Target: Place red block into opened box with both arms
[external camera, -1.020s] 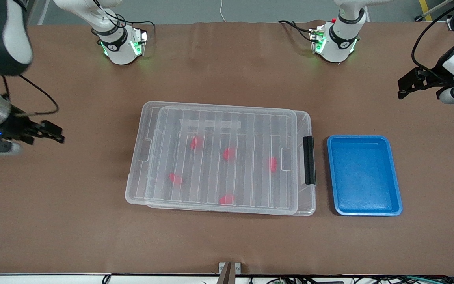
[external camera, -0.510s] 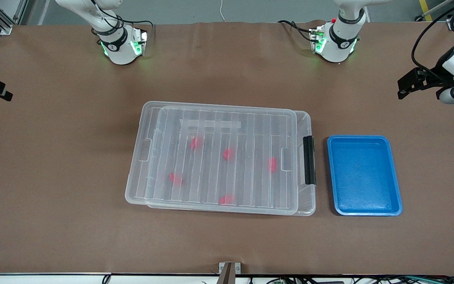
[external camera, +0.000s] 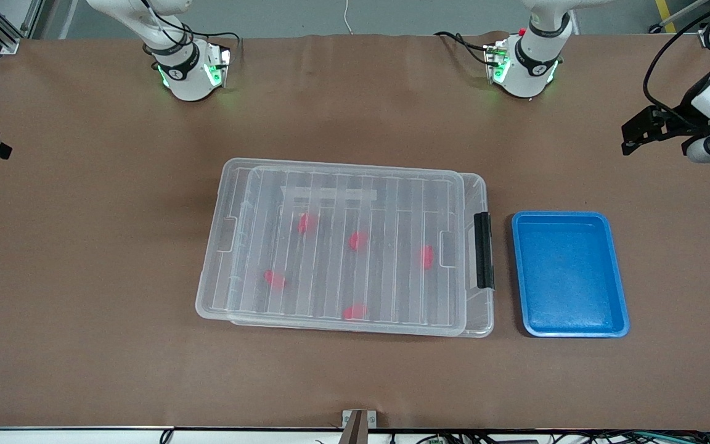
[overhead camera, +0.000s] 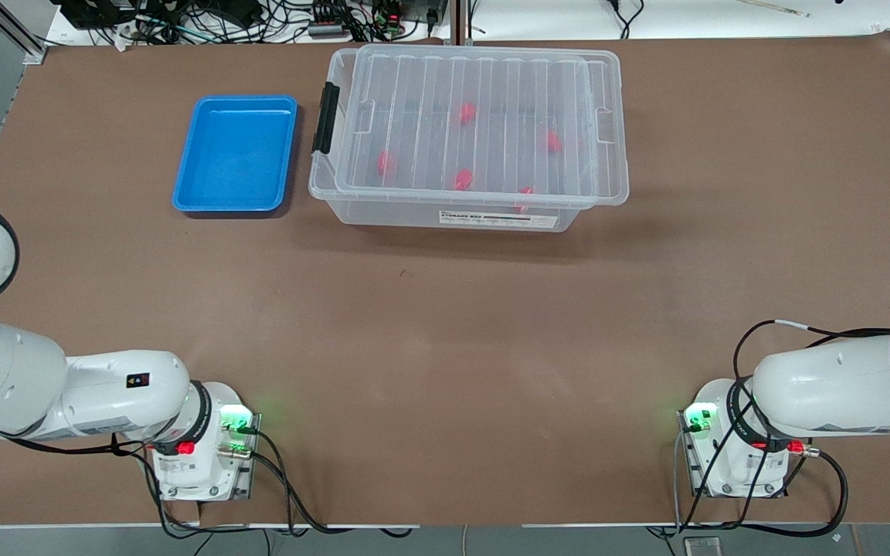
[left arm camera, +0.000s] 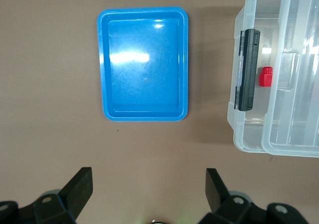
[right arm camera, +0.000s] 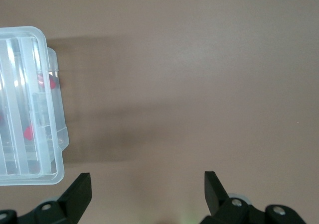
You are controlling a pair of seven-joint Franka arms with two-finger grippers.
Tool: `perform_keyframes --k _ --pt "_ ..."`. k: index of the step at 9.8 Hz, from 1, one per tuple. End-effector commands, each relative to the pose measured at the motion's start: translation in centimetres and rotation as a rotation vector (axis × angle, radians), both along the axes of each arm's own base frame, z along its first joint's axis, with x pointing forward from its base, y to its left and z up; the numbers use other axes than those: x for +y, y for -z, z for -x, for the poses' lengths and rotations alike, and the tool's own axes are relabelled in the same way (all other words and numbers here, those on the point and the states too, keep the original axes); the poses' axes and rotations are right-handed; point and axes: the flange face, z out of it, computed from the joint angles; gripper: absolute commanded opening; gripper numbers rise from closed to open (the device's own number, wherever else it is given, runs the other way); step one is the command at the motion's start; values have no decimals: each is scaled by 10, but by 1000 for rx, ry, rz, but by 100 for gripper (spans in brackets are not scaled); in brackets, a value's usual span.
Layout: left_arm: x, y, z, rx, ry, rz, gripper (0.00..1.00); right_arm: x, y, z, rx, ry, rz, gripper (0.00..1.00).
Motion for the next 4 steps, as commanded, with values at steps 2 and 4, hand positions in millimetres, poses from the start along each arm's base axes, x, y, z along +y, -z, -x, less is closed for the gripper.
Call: perform_keyframes --k 2,4 --pt "-1 13 1 36 15 11 100 -5 -5 0 -6 -31 18 100" --pt "1 12 1 33 11 11 100 -5 -4 0 -3 -31 17 100"
